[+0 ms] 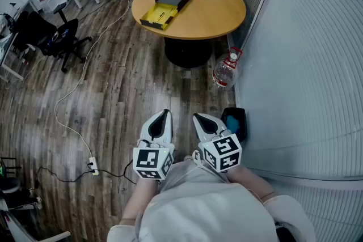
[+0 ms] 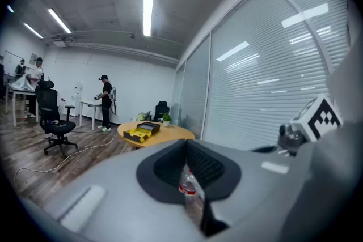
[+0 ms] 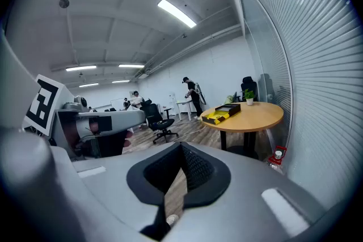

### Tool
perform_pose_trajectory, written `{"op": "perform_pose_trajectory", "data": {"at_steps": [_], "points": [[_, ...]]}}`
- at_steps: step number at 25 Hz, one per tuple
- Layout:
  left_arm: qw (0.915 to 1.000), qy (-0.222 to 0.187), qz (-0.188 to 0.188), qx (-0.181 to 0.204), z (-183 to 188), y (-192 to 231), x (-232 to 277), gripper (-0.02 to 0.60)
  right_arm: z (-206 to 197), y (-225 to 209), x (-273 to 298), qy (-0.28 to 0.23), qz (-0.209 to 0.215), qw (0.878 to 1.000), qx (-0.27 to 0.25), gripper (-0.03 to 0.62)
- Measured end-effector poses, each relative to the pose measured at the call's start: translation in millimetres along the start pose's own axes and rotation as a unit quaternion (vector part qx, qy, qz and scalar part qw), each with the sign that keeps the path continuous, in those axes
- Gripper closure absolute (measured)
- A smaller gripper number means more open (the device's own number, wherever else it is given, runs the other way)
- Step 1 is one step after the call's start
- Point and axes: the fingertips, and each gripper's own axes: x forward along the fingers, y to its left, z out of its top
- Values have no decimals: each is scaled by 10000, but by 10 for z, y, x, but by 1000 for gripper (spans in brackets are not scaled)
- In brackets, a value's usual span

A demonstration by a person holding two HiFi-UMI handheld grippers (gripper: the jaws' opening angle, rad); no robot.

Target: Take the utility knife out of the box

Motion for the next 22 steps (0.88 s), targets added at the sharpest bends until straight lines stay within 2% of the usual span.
{"op": "perform_pose_trajectory", "data": {"at_steps": [5, 13, 22], "points": [[10000, 7, -73, 37, -47, -15, 37, 575, -103, -42, 44, 104, 35, 9998, 189, 595], [9996, 238, -122, 61, -104, 27, 205, 575, -146, -142, 198, 263, -62, 9986, 456, 594], [9988, 467, -109, 19, -151, 423, 446, 575, -125, -108, 661, 443, 21, 9969, 654, 594]]}}
